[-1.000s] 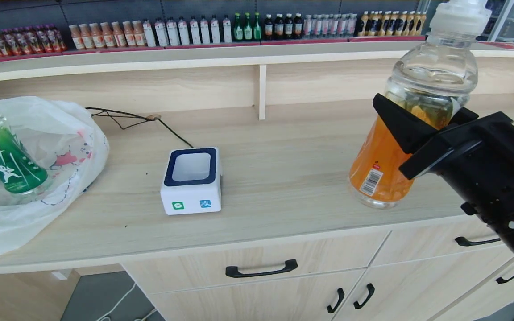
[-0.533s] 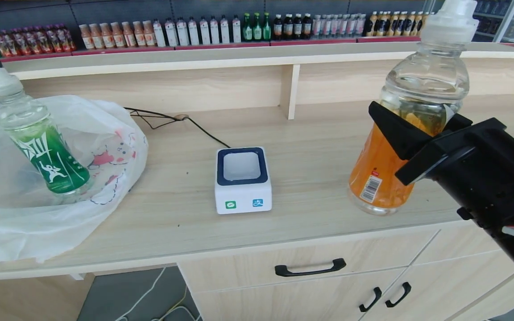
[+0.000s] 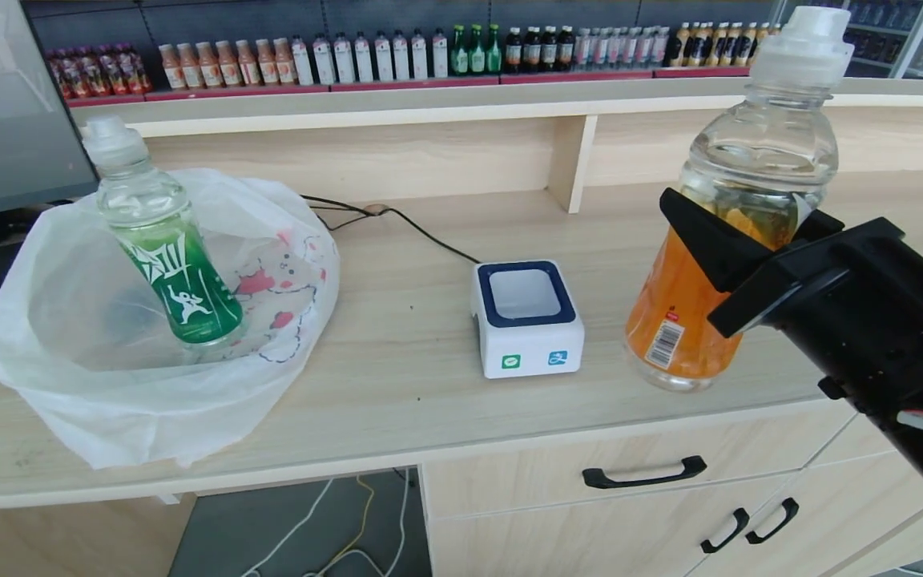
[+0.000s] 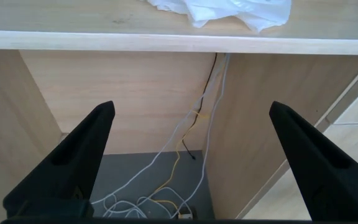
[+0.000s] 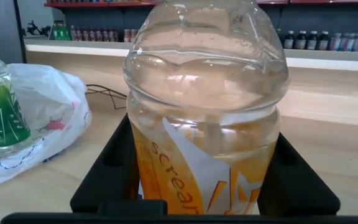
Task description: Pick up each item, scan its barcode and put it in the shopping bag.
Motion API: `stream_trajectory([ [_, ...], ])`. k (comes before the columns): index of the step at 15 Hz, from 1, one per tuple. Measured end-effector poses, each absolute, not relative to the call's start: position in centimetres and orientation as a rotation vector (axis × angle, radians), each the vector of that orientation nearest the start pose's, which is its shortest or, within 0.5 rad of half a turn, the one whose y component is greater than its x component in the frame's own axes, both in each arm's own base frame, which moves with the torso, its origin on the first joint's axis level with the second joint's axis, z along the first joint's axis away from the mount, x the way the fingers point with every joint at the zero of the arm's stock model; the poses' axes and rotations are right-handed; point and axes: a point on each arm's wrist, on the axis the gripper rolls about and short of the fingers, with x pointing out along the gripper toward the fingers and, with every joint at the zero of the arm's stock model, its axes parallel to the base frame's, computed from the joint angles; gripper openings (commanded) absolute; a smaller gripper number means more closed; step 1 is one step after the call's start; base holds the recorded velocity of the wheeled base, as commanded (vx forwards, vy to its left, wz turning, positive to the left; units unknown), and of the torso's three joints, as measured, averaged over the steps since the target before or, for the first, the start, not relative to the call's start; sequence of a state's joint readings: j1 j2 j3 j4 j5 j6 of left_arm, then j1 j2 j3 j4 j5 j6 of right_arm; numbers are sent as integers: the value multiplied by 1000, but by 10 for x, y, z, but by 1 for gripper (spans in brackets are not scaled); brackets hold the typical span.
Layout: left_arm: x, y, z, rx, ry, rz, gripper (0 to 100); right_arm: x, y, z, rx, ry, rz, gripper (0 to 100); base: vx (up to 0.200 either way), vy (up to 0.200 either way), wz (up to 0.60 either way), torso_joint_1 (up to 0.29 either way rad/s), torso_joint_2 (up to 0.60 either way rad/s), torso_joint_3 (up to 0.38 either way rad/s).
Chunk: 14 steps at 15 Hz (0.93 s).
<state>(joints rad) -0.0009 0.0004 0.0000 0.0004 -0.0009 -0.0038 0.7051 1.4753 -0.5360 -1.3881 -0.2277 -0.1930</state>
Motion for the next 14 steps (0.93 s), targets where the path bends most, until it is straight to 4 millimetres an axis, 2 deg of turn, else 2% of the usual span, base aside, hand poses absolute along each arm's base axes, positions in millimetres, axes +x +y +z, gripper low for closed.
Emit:
stream_trajectory([
  [3, -23, 0, 76, -4, -1, -2, 100, 176, 143, 246, 18, -448, 429, 0, 0, 200, 0, -1, 4, 2],
  [10, -23, 0, 76, -3, 0, -2, 100, 176, 144, 249, 13, -459, 433, 0, 0, 0, 0, 0, 0, 0],
  [14, -23, 0, 75, -3, 0, -4, 100, 175, 144, 254, -50, -503, 468, 0, 0, 0, 0, 0, 0, 0],
])
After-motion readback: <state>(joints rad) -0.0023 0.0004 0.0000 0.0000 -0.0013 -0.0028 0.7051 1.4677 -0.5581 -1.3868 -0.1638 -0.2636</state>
